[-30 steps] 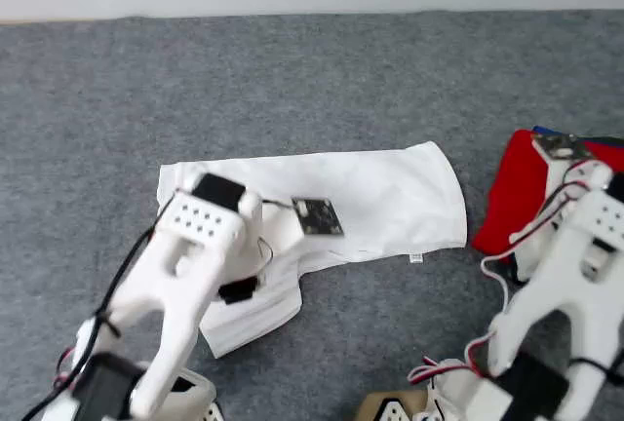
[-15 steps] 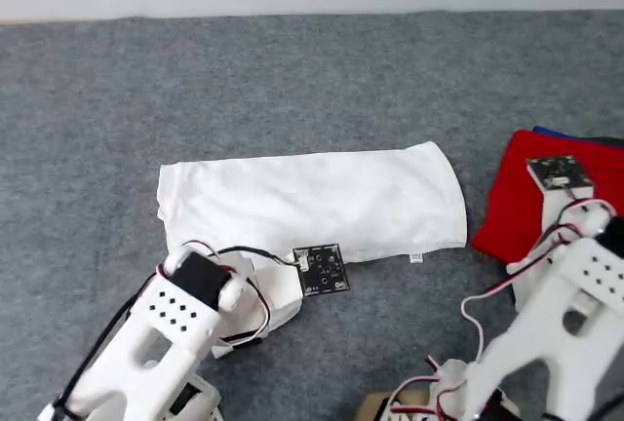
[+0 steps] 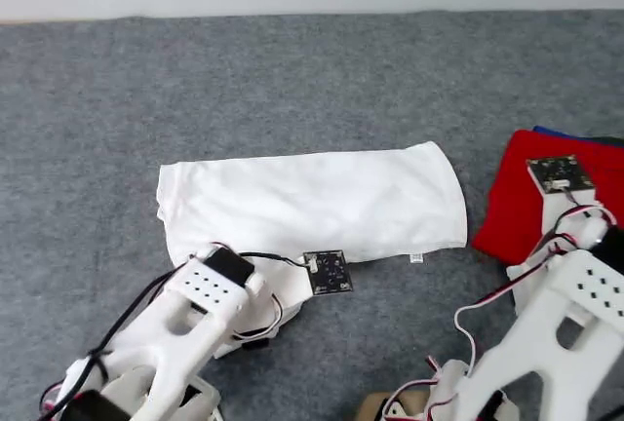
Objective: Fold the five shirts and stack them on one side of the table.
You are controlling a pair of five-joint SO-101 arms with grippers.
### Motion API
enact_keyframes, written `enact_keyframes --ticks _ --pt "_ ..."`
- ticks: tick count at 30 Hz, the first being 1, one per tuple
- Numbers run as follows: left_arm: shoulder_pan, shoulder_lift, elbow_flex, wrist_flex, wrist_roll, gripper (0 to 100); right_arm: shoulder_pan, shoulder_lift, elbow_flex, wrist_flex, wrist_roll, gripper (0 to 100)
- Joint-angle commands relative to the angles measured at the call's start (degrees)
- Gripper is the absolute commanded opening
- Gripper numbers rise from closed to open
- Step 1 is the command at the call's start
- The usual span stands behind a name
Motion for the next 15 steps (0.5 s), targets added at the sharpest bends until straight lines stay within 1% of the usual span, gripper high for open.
enact_keyframes --ticks 1,6,11,15 --pt "-0.62 2.20 -1.10 -1.93 0.26 16 0.40 -1.63 -0.53 1.27 0.35 23.1" --pt "-0.79 7.12 -2.86 -1.85 0.53 16 0.40 -1.89 -0.53 1.45 0.18 23.1" --pt "-4.48 15.30 -8.22 -1.49 1.67 13 0.40 -4.00 -0.53 1.45 0.26 23.1" --pt "-5.89 22.42 -13.93 1.49 1.67 7 0.40 -4.88 -0.53 1.45 0.44 23.1"
